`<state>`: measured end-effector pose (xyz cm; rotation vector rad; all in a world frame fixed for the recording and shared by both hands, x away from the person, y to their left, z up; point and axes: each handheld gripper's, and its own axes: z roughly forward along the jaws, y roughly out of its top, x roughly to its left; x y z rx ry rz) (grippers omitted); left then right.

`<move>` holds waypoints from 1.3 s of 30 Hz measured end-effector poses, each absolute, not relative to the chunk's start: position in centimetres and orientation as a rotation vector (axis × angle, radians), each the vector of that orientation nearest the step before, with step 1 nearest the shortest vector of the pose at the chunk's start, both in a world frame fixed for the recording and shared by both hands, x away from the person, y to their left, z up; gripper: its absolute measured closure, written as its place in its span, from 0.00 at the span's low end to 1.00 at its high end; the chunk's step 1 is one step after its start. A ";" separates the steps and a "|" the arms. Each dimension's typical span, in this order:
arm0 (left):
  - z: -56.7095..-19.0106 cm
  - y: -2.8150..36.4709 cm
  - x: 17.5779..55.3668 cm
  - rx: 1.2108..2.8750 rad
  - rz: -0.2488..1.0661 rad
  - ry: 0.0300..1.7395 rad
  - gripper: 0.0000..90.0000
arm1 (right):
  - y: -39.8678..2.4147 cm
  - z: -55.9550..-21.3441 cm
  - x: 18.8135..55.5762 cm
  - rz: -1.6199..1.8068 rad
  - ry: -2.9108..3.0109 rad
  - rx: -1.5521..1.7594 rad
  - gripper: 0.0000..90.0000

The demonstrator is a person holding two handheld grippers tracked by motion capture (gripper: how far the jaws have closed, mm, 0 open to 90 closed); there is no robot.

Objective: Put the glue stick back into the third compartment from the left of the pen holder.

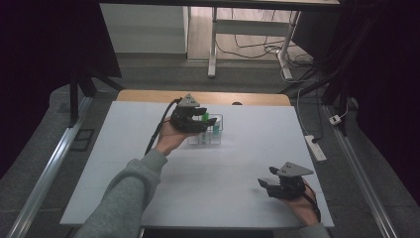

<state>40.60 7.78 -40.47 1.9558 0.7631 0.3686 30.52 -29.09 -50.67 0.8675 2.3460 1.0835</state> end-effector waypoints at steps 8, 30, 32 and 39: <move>-41.0 9.6 37.9 1.971 0.363 0.736 0.47 | -29.2 -50.6 30.5 1.084 2.341 0.872 0.40; -46.5 16.4 30.2 2.016 0.319 0.819 0.48 | -29.5 -50.7 30.7 1.080 2.336 0.883 0.40; -47.0 16.8 29.6 2.020 0.337 0.831 0.48 | -29.5 -50.7 30.7 1.082 2.334 0.882 0.40; -48.9 18.5 27.4 2.040 0.365 0.865 0.48 | -29.7 -50.6 30.6 1.092 2.326 0.881 0.40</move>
